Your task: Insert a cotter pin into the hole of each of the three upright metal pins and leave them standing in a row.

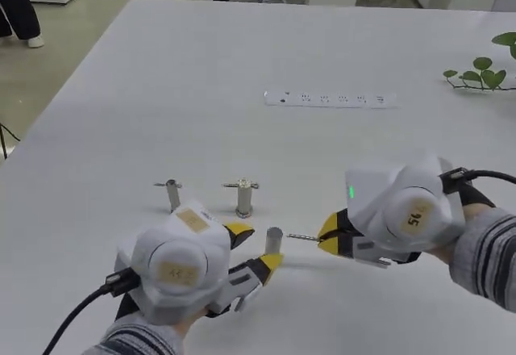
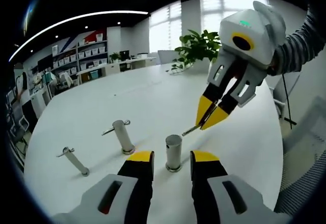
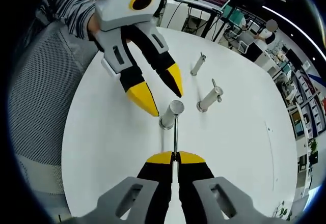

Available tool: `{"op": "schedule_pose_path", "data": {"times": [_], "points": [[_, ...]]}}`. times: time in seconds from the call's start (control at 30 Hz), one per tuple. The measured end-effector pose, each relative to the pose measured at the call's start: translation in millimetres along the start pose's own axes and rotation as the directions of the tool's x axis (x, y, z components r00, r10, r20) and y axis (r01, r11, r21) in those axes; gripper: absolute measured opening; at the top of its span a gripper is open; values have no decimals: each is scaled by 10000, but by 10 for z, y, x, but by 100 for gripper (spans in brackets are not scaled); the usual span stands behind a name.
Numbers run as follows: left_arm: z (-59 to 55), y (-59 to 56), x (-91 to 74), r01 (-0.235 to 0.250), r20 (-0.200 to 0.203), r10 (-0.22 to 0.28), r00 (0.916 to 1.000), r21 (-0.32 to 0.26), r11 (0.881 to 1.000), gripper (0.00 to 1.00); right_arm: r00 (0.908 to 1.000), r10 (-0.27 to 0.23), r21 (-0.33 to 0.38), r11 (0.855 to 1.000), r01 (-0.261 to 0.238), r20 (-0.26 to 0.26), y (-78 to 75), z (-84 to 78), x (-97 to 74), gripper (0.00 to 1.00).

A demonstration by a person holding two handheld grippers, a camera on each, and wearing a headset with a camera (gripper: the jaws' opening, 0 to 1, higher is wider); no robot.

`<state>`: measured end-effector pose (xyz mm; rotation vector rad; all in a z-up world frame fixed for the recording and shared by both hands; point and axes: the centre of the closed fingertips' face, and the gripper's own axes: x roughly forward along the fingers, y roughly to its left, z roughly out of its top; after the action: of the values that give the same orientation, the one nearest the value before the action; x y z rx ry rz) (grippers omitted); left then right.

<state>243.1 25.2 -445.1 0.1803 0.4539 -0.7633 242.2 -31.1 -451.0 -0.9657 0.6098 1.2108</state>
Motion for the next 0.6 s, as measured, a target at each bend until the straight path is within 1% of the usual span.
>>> {"op": "schedule_pose_path", "data": {"times": [0.17, 0.27, 0.43, 0.6], "points": [[-63, 6, 120, -2, -229, 0, 9997, -69, 10000, 24, 10000, 89, -211, 9997, -89, -26, 13, 0, 36, 0], [-111, 10, 193, 9, -372, -19, 9993, -259, 9997, 22, 9999, 125, -205, 9997, -126, -31, 8, -4, 47, 0], [-176, 1, 274, 50, -530, -84, 9986, -634, 9980, 19, 9999, 112, -357, 9993, -114, -61, 3, 9, 42, 0], [-226, -16, 331, 37, -655, -82, 9978, -680, 9977, 14, 9999, 148, -334, 9993, -150, -64, -2, 39, 30, 0]]}}
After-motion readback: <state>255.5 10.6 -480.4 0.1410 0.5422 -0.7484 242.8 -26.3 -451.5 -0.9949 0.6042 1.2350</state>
